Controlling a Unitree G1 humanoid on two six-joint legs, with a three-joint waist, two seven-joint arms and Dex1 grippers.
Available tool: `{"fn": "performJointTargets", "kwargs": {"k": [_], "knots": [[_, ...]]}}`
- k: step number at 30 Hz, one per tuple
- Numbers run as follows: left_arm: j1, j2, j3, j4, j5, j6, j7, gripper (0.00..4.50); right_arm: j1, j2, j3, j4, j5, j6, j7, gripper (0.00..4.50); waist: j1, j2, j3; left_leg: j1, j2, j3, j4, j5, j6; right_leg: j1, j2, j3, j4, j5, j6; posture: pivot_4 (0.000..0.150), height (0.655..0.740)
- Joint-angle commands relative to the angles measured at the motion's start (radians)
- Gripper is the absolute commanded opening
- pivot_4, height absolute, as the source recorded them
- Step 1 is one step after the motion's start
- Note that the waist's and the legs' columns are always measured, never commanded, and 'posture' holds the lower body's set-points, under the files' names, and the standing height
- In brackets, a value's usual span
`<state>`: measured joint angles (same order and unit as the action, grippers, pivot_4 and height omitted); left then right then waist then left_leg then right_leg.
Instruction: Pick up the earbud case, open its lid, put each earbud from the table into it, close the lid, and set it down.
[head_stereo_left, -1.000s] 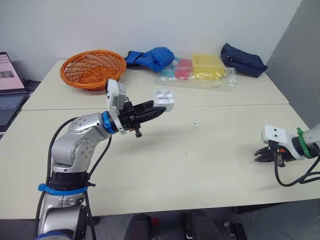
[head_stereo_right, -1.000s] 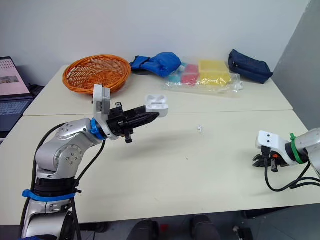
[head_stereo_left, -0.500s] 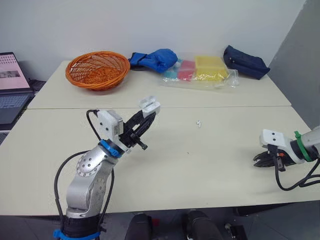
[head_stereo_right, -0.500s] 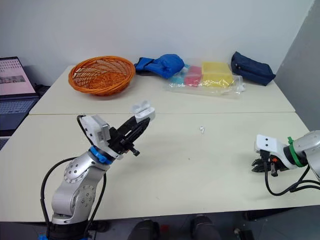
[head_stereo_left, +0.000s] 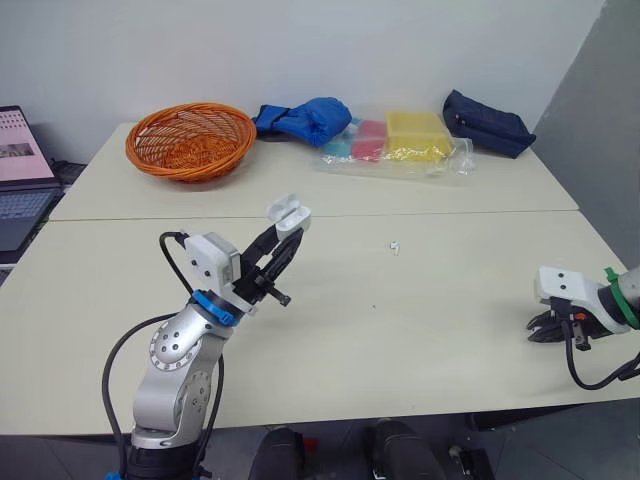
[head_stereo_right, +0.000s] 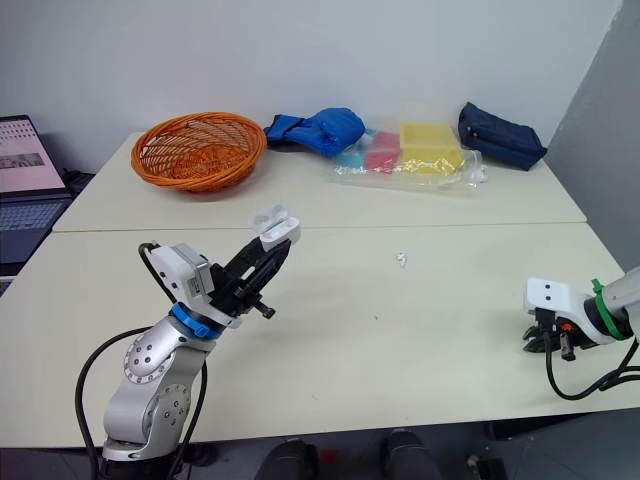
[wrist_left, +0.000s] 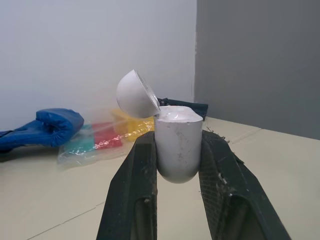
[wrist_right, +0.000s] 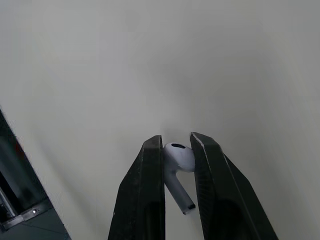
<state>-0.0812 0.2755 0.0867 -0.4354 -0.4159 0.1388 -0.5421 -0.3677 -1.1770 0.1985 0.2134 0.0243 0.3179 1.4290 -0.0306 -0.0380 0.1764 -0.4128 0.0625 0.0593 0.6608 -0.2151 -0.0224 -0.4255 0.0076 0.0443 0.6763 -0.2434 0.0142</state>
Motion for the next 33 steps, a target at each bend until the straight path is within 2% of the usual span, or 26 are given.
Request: {"fn": "performJointTargets", "kwargs": {"k": [1, 6, 17, 18, 27, 33], "knots": [[-0.01, -0.003, -0.003, -0.049, 0.0, -0.016, 0.022, 0.75, -0.022, 0.016, -0.001, 0.023, -0.017, -0.023, -0.01, 0.42, 0.0, 0.0, 0.0, 0.0, 0.0, 0.0, 0.0, 0.0, 0.0, 0.0, 0.0, 0.0, 0.0, 0.0, 0.0, 0.15, 0.74], [-0.011, 0.015, -0.005, -0.057, -0.018, 0.001, 0.013, 0.75, -0.024, 0.023, -0.001, 0.011, -0.008, -0.012, 0.001, 0.42, 0.0, 0.0, 0.0, 0.0, 0.0, 0.0, 0.0, 0.0, 0.0, 0.0, 0.0, 0.0, 0.0, 0.0, 0.0, 0.15, 0.74], [-0.015, 0.036, -0.01, -0.063, -0.031, 0.021, 0.008, 0.75, -0.004, -0.029, -0.013, 0.016, -0.031, -0.058, 0.017, 4.29, 0.0, 0.0, 0.0, 0.0, 0.0, 0.0, 0.0, 0.0, 0.0, 0.0, 0.0, 0.0, 0.0, 0.0, 0.0, 0.15, 0.74], [-0.015, 0.037, -0.009, -0.063, -0.032, 0.022, 0.007, 0.75, -0.003, -0.035, -0.014, 0.013, -0.029, -0.057, 0.022, 4.45, 0.0, 0.0, 0.0, 0.0, 0.0, 0.0, 0.0, 0.0, 0.0, 0.0, 0.0, 0.0, 0.0, 0.0, 0.0, 0.15, 0.74], [-0.009, 0.046, -0.008, -0.066, -0.035, 0.019, 0.005, 0.75, 0.005, -0.06, -0.023, -0.032, -0.015, -0.014, 0.05, 4.45, 0.0, 0.0, 0.0, 0.0, 0.0, 0.0, 0.0, 0.0, 0.0, 0.0, 0.0, 0.0, 0.0, 0.0, 0.0, 0.15, 0.74], [0.009, 0.05, -0.008, -0.075, -0.034, 0.021, 0.007, 0.75, -0.01, -0.071, -0.05, -0.032, 0.008, -0.059, 0.066, 4.45, 0.0, 0.0, 0.0, 0.0, 0.0, 0.0, -0.001, 0.0, 0.0, 0.0, 0.0, 0.0, -0.001, 0.0, 0.0, 0.15, 0.74]]}}
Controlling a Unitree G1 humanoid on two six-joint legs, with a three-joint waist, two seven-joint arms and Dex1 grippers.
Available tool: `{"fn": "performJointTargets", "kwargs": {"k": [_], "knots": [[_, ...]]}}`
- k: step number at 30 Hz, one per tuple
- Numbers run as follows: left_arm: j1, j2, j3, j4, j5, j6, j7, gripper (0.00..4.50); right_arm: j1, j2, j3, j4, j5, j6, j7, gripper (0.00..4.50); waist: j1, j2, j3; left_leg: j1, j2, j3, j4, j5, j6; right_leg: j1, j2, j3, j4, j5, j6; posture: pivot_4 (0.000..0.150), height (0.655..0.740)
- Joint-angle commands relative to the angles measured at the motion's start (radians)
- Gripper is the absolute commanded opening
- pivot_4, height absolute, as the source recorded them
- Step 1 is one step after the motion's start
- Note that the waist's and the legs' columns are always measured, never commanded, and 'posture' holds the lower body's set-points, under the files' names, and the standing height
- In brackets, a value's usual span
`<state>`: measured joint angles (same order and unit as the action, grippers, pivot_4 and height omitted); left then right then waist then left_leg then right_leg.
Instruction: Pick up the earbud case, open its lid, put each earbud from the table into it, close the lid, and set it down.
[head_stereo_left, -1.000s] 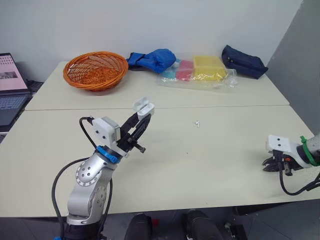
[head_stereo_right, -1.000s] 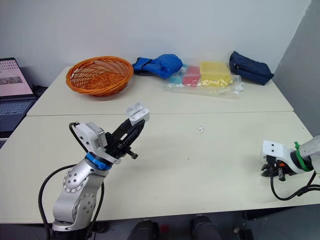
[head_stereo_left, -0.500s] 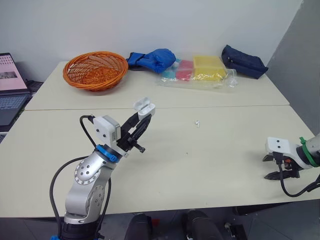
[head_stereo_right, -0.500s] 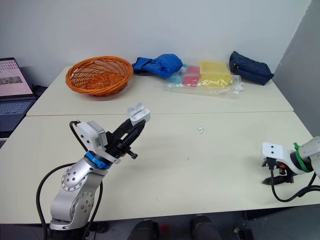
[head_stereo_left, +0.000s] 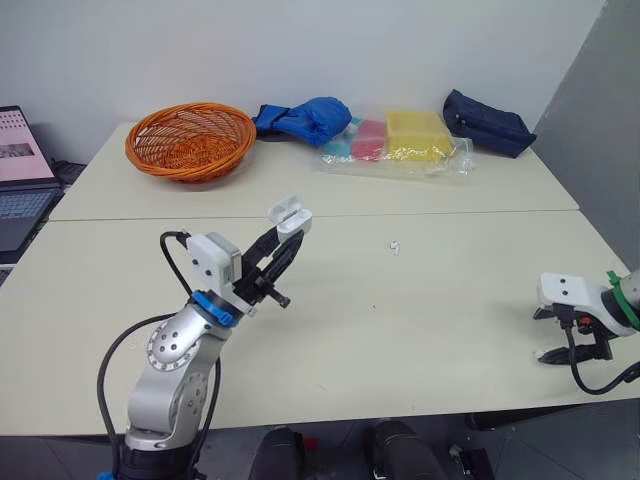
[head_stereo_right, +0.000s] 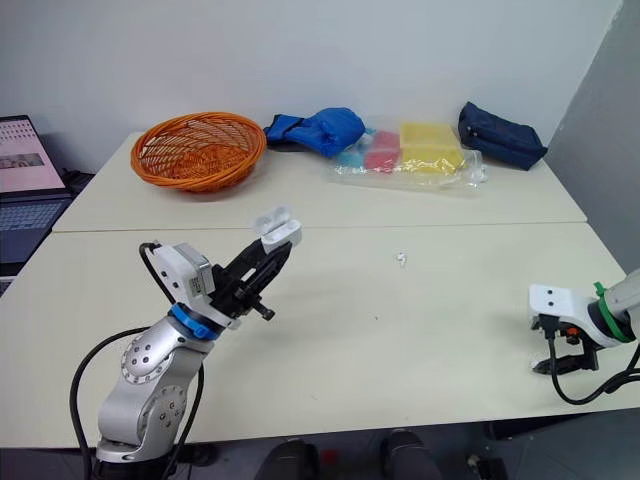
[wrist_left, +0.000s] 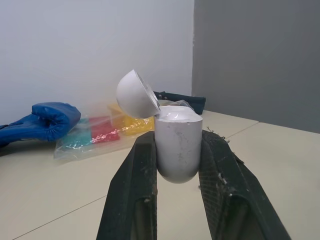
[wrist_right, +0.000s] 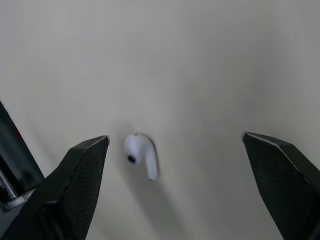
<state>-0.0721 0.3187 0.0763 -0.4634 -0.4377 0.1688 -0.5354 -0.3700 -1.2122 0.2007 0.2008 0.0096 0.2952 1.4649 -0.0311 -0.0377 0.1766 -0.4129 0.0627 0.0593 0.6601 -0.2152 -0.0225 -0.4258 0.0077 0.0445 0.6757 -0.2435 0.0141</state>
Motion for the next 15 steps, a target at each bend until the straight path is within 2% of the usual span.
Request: {"fn": "performJointTargets", "kwargs": {"k": [1, 15], "knots": [[0.001, 0.008, 0.004, -0.05, -0.015, -0.007, 0.0, 0.75, 0.014, -0.054, -0.061, -0.041, 0.033, -0.044, 0.045, 4.45, 0.001, 0.0, 0.0, 0.0, 0.0, 0.0, 0.0, 0.0, 0.0, 0.0, 0.0, 0.0, 0.0, 0.0, 0.0, 0.15, 0.74], [-0.004, 0.017, -0.001, -0.048, -0.026, 0.0, -0.005, 0.75, 0.146, -0.068, -0.104, -0.047, 0.023, -0.141, -0.025, 4.45, 0.001, 0.001, 0.001, 0.0, 0.0, 0.0, 0.0, 0.0, 0.0, 0.0, 0.0, 0.0, -0.001, 0.0, 0.0, 0.15, 0.74]]}}
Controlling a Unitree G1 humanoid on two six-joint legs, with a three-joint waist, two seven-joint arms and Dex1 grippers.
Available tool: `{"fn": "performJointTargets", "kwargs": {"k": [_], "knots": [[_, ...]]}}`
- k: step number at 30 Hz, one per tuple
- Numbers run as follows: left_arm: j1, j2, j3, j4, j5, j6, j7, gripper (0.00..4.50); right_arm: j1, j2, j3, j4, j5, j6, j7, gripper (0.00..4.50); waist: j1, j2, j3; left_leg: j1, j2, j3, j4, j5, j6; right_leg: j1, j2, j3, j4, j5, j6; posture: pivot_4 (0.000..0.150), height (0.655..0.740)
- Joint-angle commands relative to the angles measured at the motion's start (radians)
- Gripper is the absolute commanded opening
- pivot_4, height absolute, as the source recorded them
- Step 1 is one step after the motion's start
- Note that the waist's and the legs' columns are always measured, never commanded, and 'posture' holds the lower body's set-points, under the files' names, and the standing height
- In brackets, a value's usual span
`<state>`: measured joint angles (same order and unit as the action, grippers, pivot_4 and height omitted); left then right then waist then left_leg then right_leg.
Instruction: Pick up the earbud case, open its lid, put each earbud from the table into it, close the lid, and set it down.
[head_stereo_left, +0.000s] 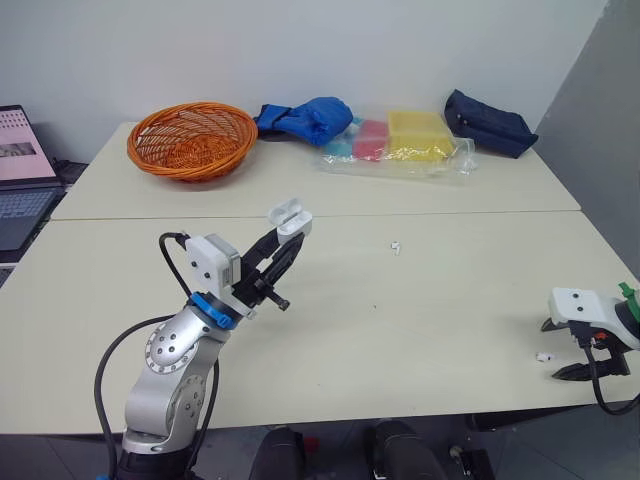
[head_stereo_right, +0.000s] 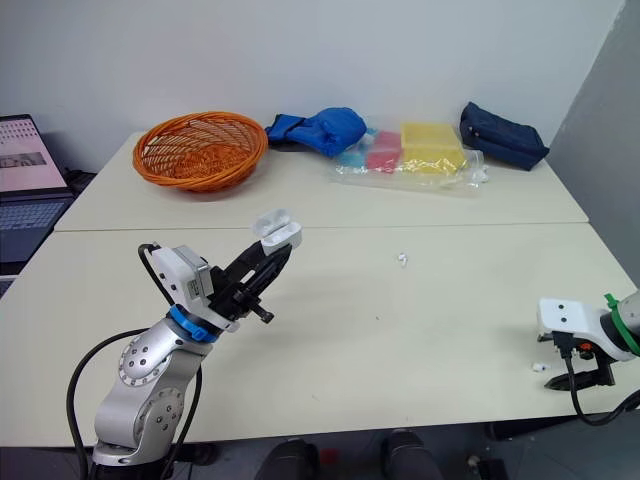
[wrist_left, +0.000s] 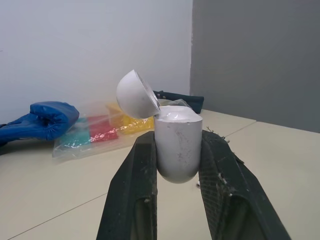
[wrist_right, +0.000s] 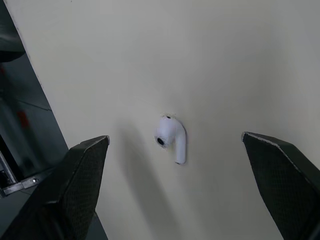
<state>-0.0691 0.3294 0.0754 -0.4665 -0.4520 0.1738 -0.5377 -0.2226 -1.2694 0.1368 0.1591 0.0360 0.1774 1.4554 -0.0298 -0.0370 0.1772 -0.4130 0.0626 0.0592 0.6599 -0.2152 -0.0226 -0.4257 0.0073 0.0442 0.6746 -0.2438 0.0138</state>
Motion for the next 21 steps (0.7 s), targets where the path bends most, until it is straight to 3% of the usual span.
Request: {"fn": "performJointTargets", "kwargs": {"k": [1, 21], "knots": [[-0.007, 0.007, -0.002, -0.045, -0.011, -0.005, -0.003, 0.75, -0.004, -0.007, -0.038, -0.003, -0.004, -0.018, -0.021, 4.45, -0.001, 0.0, 0.0, 0.0, 0.0, 0.0, 0.0, 0.0, 0.0, 0.0, 0.0, 0.0, 0.0, 0.0, 0.0, 0.15, 0.74], [-0.004, 0.016, 0.0, -0.038, -0.023, -0.006, -0.019, 0.75, -0.162, 0.065, 0.023, 0.13, -0.075, -0.055, -0.042, 4.45, -0.002, 0.0, 0.0, 0.0, 0.0, 0.0, 0.0, 0.0, 0.0, 0.0, 0.0, 0.0, 0.0, 0.0, 0.0, 0.15, 0.74]]}}
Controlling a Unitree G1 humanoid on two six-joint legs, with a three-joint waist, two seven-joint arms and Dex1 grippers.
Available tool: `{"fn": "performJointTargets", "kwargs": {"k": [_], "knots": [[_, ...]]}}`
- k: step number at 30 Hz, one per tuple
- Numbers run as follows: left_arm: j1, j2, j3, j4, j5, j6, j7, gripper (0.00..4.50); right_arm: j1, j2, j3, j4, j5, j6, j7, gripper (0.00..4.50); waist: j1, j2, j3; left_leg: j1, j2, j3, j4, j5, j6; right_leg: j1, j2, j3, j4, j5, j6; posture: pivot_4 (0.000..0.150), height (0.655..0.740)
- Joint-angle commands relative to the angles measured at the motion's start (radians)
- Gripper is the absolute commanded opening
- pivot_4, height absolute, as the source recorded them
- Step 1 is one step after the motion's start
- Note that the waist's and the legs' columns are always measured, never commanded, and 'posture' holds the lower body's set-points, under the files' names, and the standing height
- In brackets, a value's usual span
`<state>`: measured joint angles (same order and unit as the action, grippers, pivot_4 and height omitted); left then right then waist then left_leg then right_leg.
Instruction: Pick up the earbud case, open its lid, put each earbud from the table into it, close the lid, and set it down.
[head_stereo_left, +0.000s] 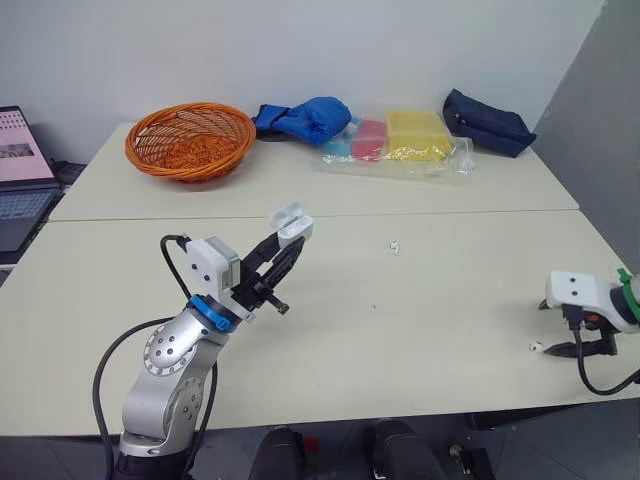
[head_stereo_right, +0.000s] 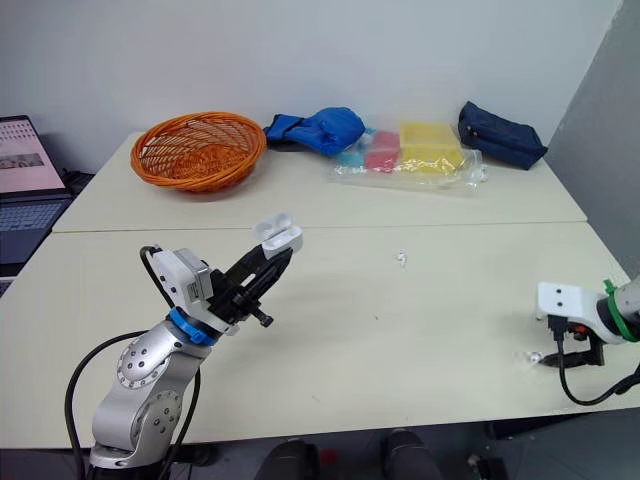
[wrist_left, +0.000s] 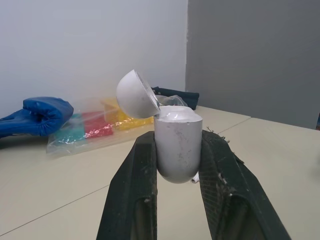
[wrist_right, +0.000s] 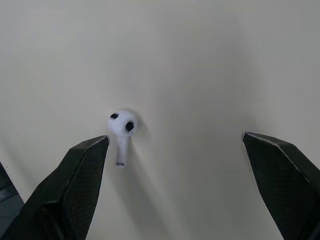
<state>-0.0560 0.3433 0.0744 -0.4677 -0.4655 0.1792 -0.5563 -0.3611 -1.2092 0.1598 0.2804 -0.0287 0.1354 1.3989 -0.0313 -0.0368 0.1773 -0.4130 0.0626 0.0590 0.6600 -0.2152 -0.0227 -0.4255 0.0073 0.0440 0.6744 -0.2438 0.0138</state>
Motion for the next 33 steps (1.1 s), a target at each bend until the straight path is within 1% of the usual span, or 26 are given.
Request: {"fn": "performJointTargets", "kwargs": {"k": [1, 7, 17, 20, 23, 29, 33], "knots": [[-0.019, 0.001, -0.001, -0.036, -0.01, -0.011, 0.0, 0.75, -0.034, 0.008, 0.003, 0.013, -0.013, -0.013, 0.016, 4.45, 0.0, 0.0, 0.0, 0.0, 0.0, 0.0, 0.0, 0.0, 0.0, 0.0, 0.0, 0.0, 0.0, 0.0, 0.0, 0.15, 0.74], [-0.011, 0.001, -0.003, -0.044, -0.011, -0.008, 0.0, 0.75, -0.066, 0.016, 0.008, 0.046, -0.029, -0.033, 0.026, 4.45, 0.0, 0.0, 0.0, 0.0, 0.0, 0.001, 0.0, 0.0, 0.0, 0.0, 0.0, 0.0, 0.0, 0.0, 0.0, 0.15, 0.74], [-0.002, 0.002, -0.004, -0.051, -0.011, -0.007, -0.002, 0.75, -0.02, -0.009, -0.021, -0.029, 0.009, 0.017, 0.086, 4.45, 0.0, 0.0, 0.0, 0.0, 0.0, 0.0, 0.0, 0.0, 0.0, 0.0, 0.0, 0.0, 0.0, 0.0, 0.0, 0.15, 0.74], [-0.003, 0.004, -0.003, -0.05, -0.011, -0.007, -0.004, 0.75, 0.011, -0.029, -0.041, -0.088, 0.044, 0.111, 0.105, 4.45, 0.0, 0.0, 0.0, 0.0, 0.0, 0.0, 0.0, 0.0, 0.0, 0.0, 0.0, 0.0, 0.0, 0.0, 0.0, 0.15, 0.74], [-0.007, 0.004, -0.003, -0.047, -0.012, -0.005, -0.005, 0.75, 0.089, -0.063, -0.078, -0.196, 0.098, 0.291, 0.105, 4.45, 0.002, 0.0, 0.0, 0.0, 0.0, 0.0, -0.001, 0.0, 0.0, 0.0, 0.0, 0.0, 0.0, 0.0, 0.0, 0.15, 0.74], [-0.004, 0.006, -0.01, -0.047, -0.01, -0.005, -0.01, 0.75, 0.104, -0.039, -0.087, -0.253, 0.11, 0.452, 0.011, 4.45, -0.001, 0.0, 0.0, 0.0, 0.0, -0.001, 0.0, 0.0, 0.0, 0.0, 0.0, 0.001, 0.0, 0.0, 0.0, 0.15, 0.74], [-0.007, 0.008, -0.008, -0.043, -0.009, -0.006, -0.009, 0.75, 0.099, -0.005, -0.091, -0.281, 0.112, 0.503, -0.059, 4.45, -0.001, 0.0, 0.0, 0.0, 0.0, -0.001, 0.0, 0.0, 0.0, 0.0, 0.0, 0.001, 0.0, 0.0, 0.0, 0.15, 0.74]]}}
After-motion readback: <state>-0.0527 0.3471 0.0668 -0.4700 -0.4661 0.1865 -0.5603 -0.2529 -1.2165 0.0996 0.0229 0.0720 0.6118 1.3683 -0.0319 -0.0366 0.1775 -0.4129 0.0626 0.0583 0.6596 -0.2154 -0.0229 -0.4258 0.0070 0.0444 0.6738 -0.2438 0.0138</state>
